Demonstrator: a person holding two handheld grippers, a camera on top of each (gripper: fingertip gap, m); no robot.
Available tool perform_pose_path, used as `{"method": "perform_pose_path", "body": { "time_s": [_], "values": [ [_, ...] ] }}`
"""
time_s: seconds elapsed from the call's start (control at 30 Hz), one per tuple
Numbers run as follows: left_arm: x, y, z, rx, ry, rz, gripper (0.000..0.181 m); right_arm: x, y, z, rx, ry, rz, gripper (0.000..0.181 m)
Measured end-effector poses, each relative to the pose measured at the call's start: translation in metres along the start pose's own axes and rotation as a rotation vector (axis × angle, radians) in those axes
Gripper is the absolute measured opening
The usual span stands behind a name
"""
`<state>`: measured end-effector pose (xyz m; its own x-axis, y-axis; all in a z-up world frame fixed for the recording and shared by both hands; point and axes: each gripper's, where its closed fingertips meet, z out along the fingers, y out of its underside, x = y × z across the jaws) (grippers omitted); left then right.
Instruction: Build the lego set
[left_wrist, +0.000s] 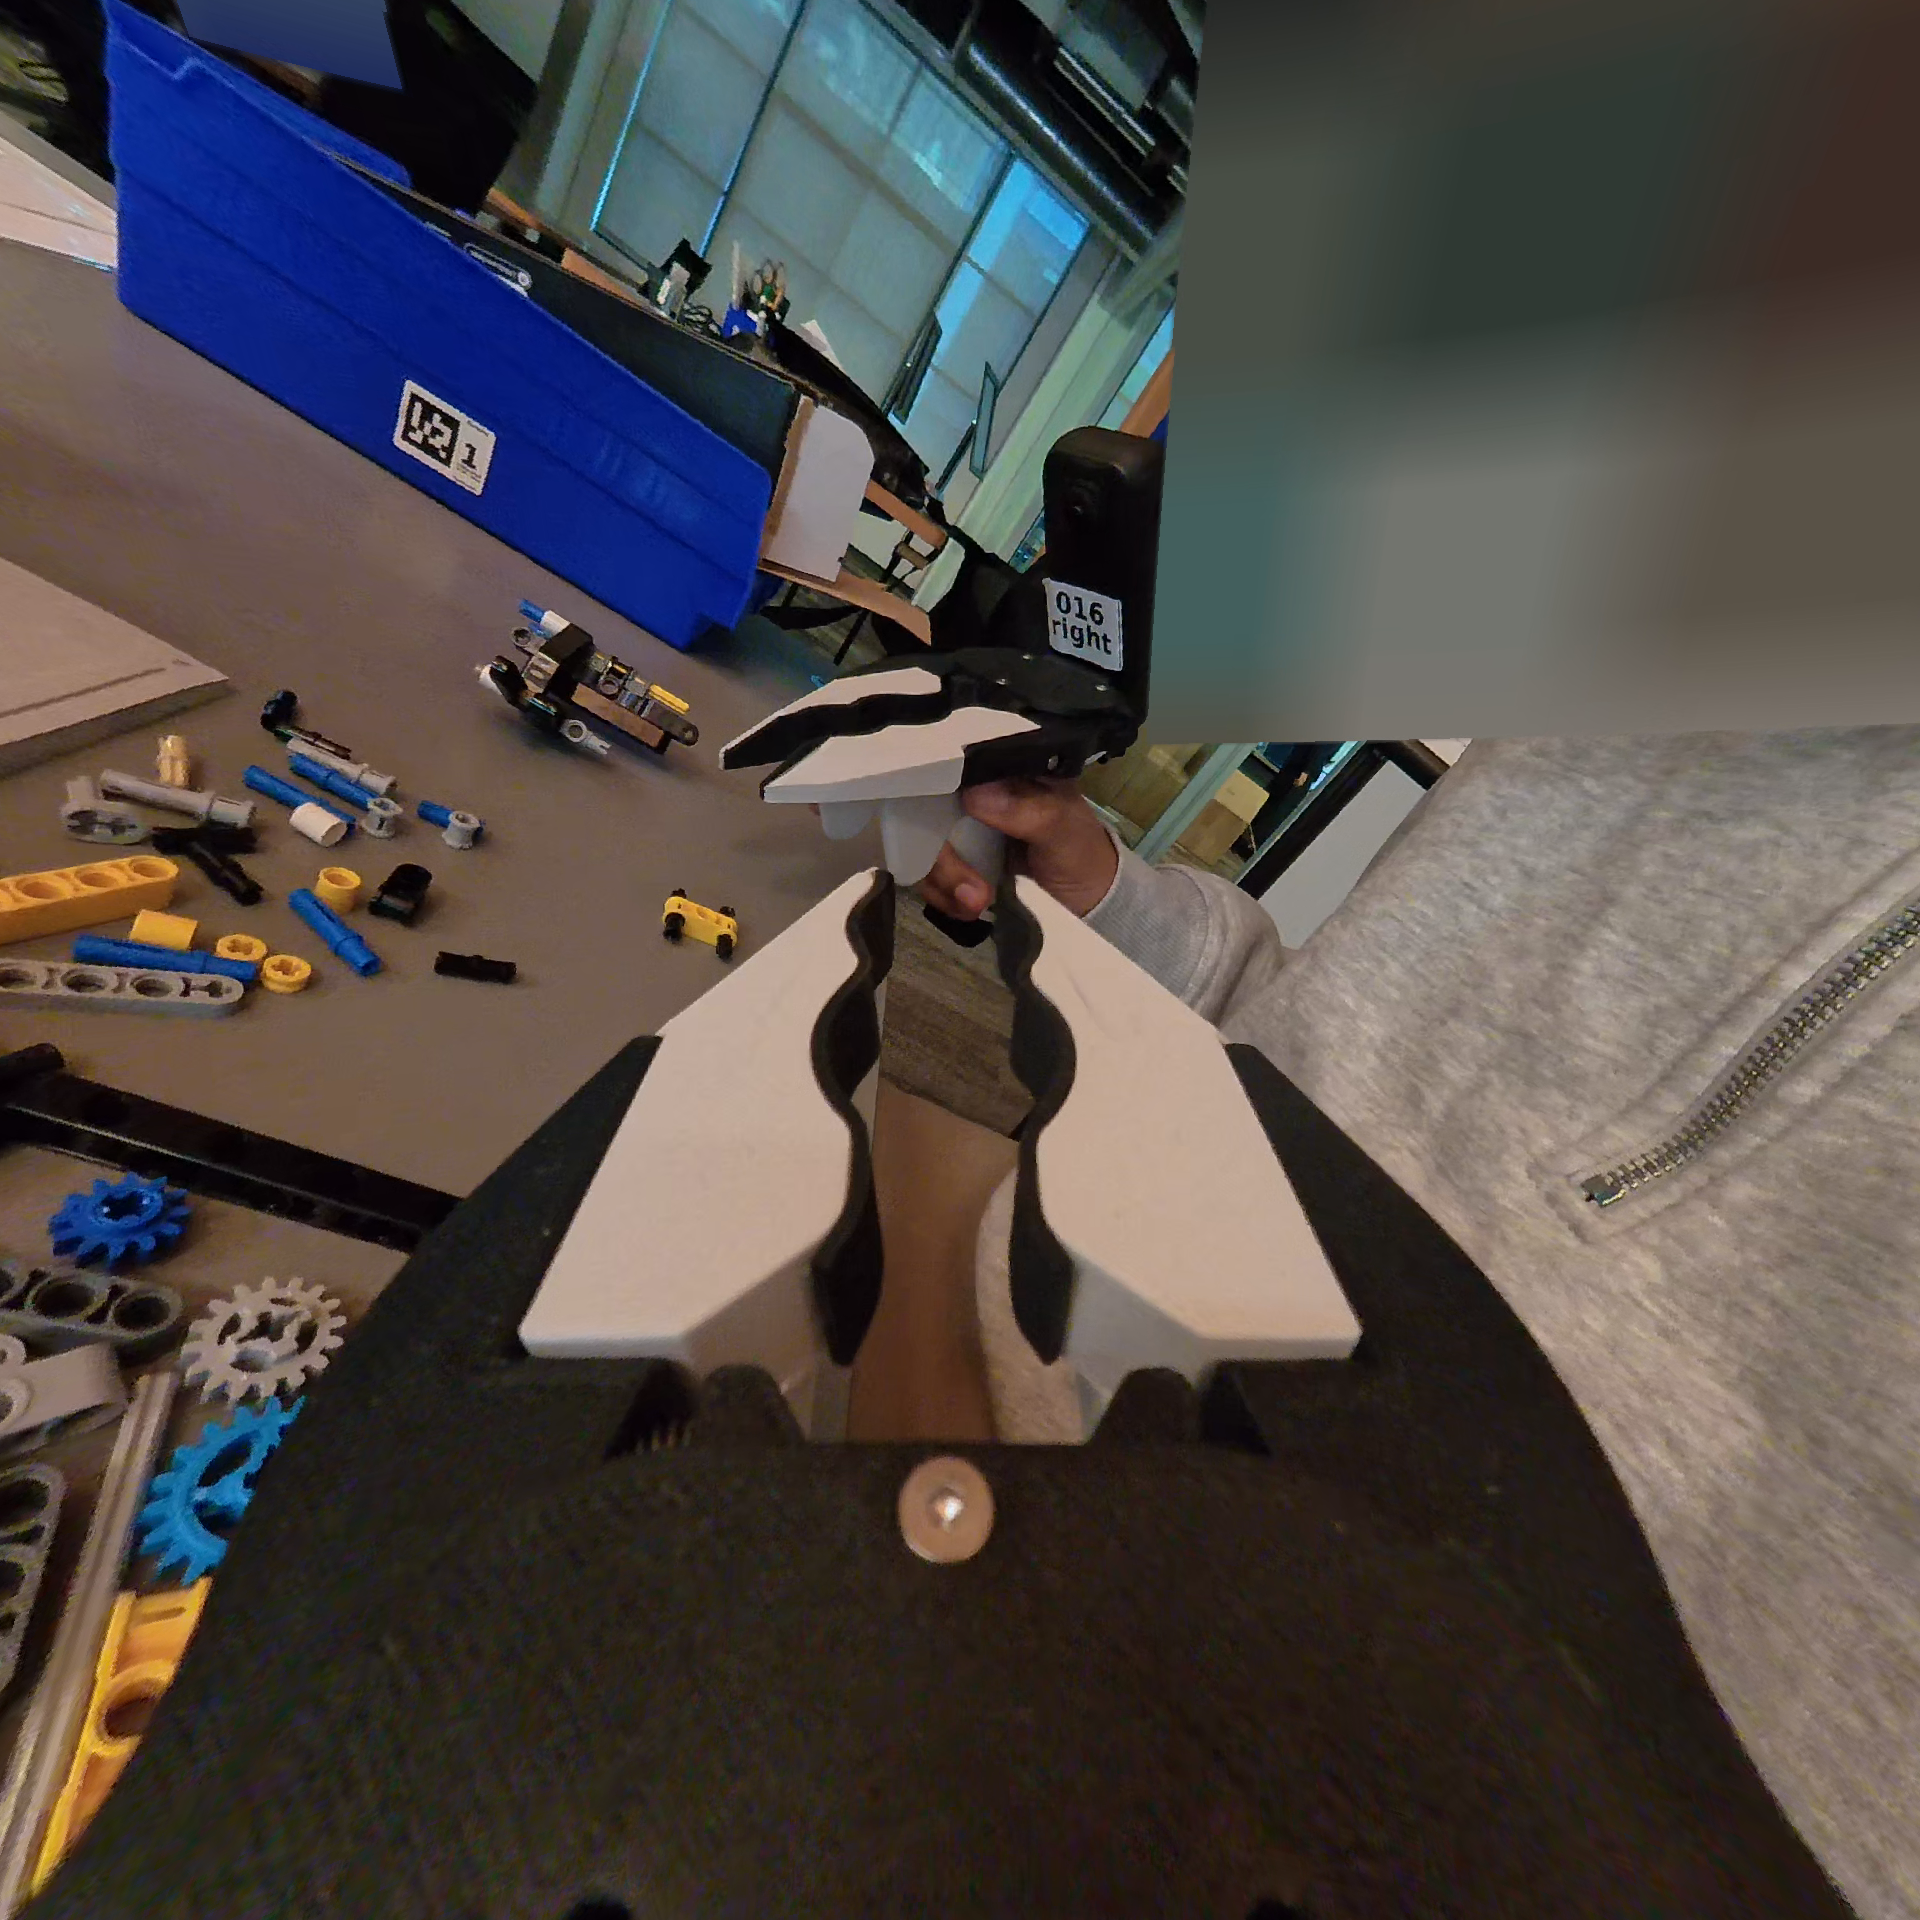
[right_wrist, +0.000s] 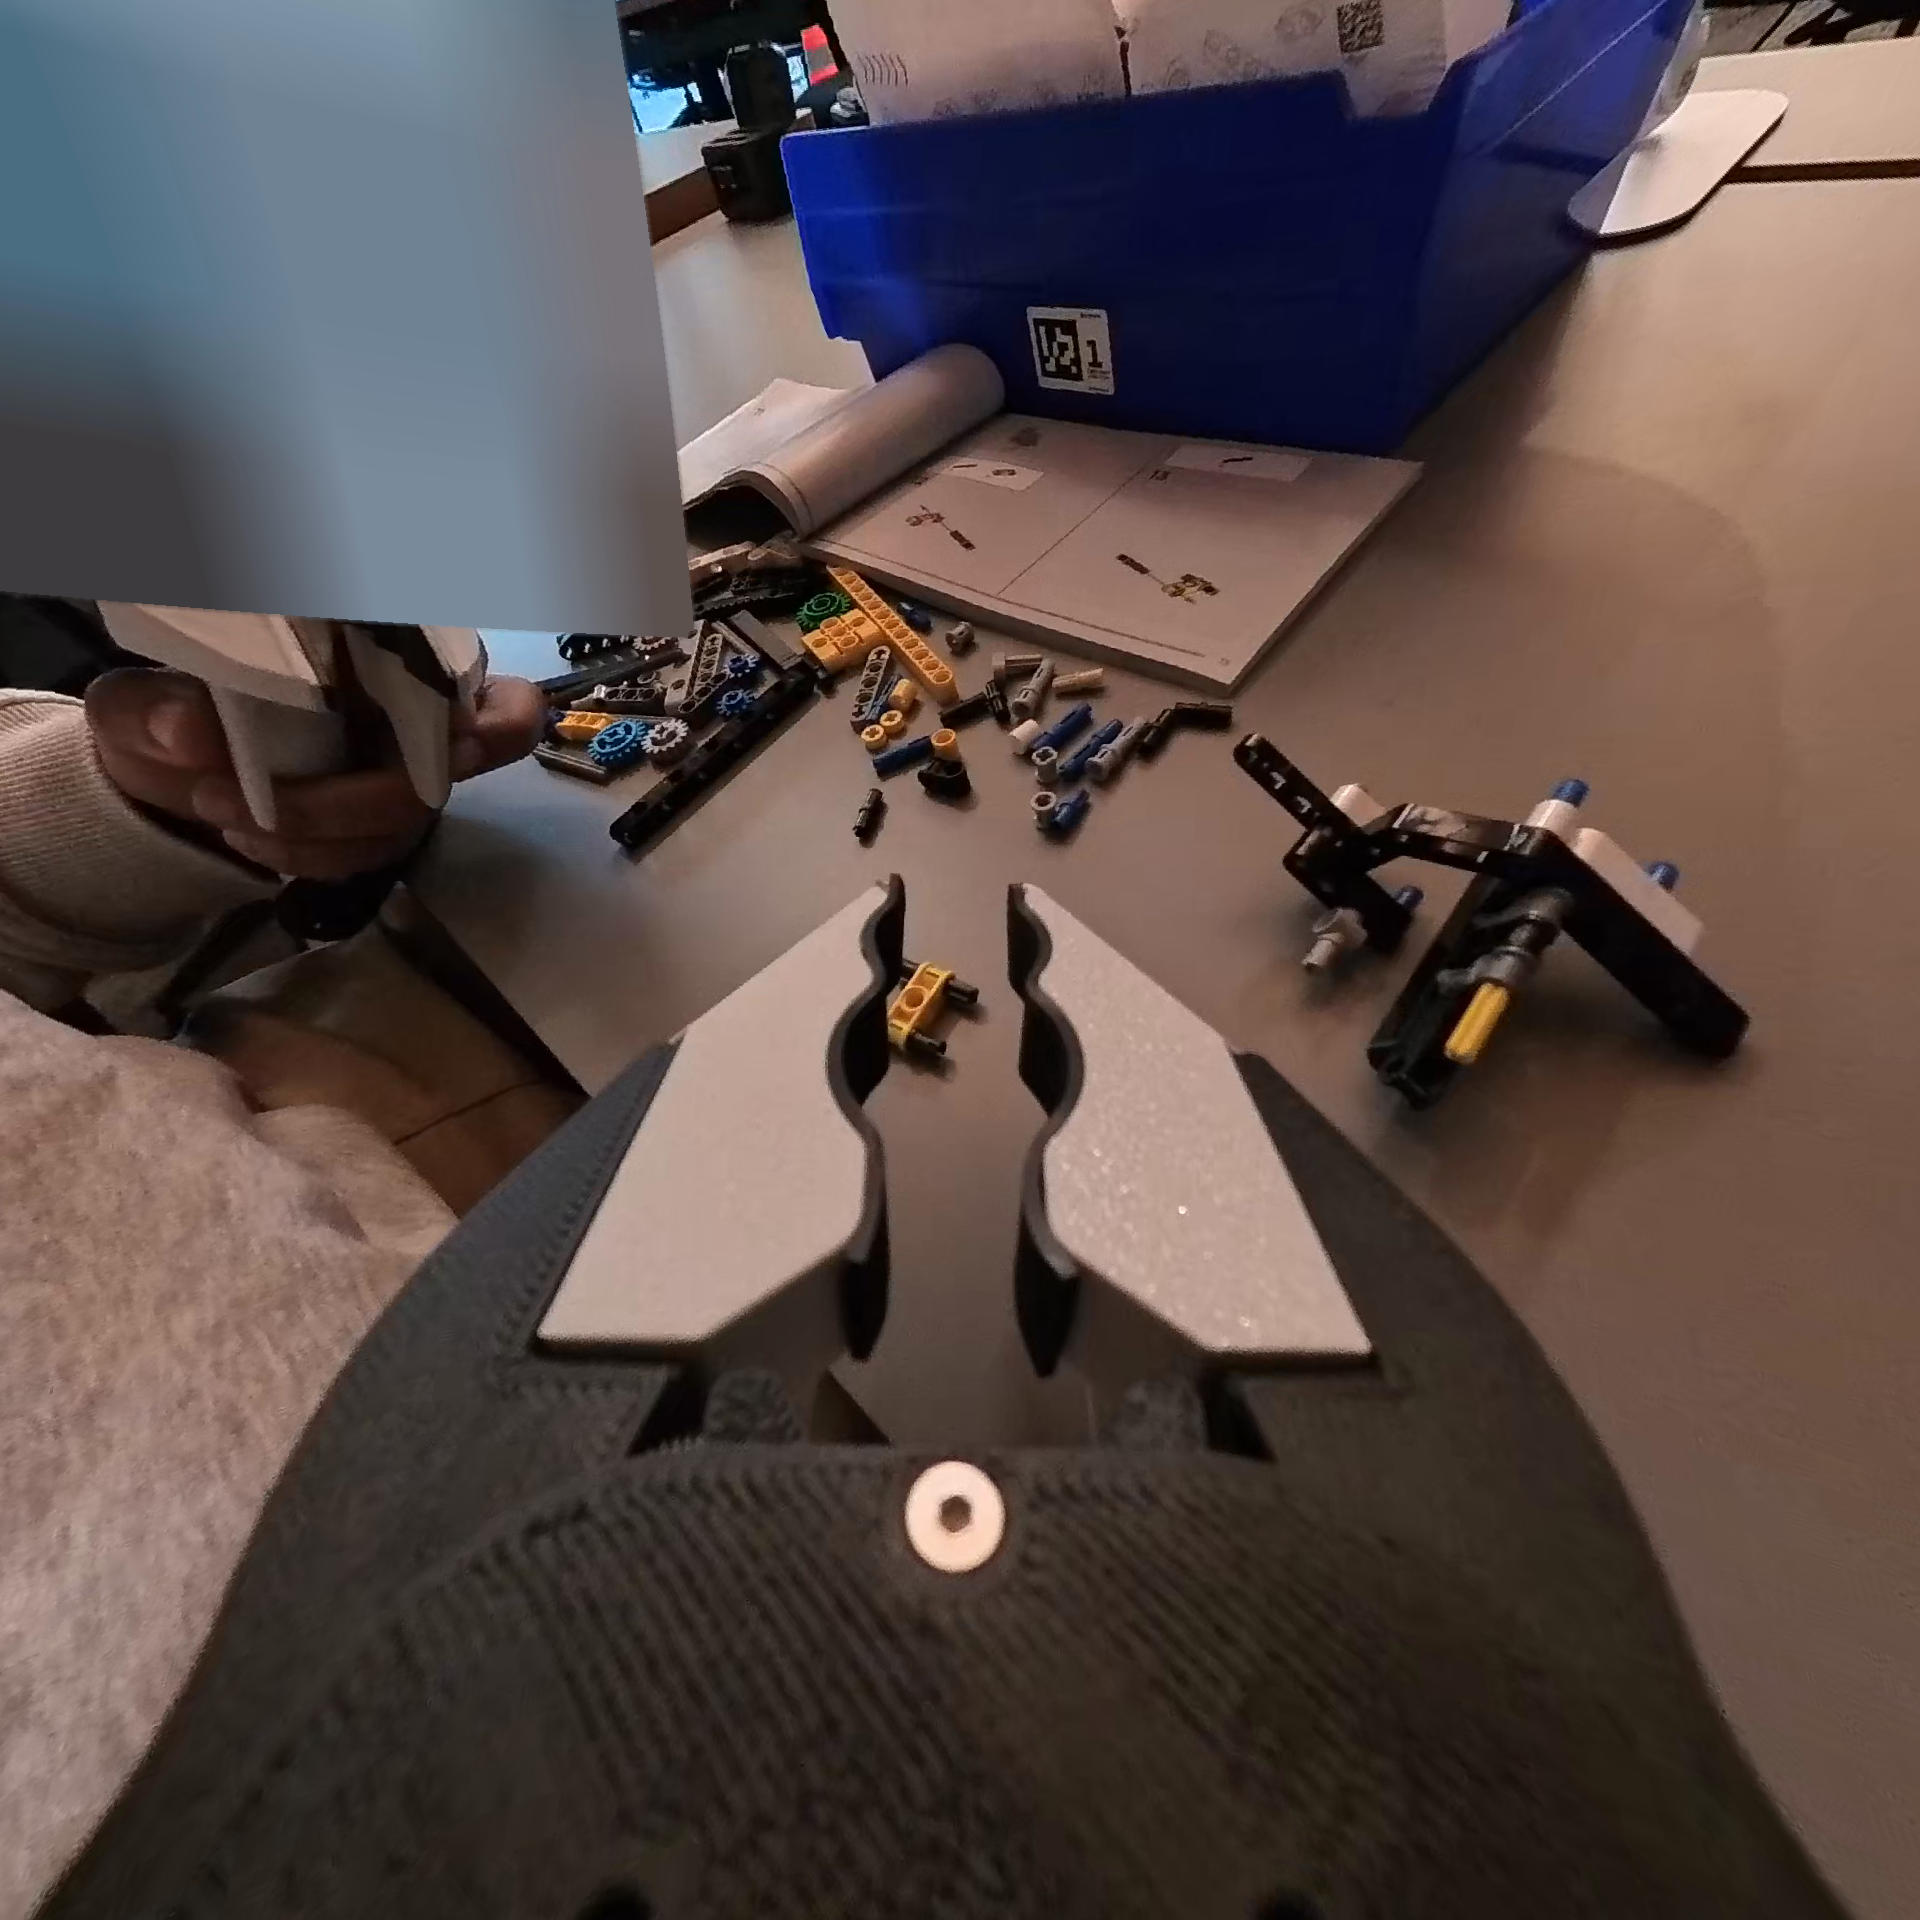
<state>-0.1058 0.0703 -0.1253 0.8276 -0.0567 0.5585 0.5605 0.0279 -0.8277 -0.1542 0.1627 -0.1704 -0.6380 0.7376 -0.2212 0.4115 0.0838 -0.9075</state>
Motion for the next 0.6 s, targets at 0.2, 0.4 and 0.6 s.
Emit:
{"method": "perform_pose_path", "body": {
  "time_s": [0.2,0.4,0.6],
  "values": [
    [0.000,0.000,0.000,0.000,0.000,-0.008,0.018,0.000,0.000,0.001,0.001,0.002,0.002,0.019],
    [-0.001,0.000,0.000,0.002,0.000,-0.014,0.019,0.001,0.000,0.001,0.003,0.007,0.000,0.020],
    [-0.020,-0.020,-0.007,0.116,-0.091,-0.099,0.035,0.008,-0.003,0.002,0.016,0.046,-0.010,0.021]
  ]
}}
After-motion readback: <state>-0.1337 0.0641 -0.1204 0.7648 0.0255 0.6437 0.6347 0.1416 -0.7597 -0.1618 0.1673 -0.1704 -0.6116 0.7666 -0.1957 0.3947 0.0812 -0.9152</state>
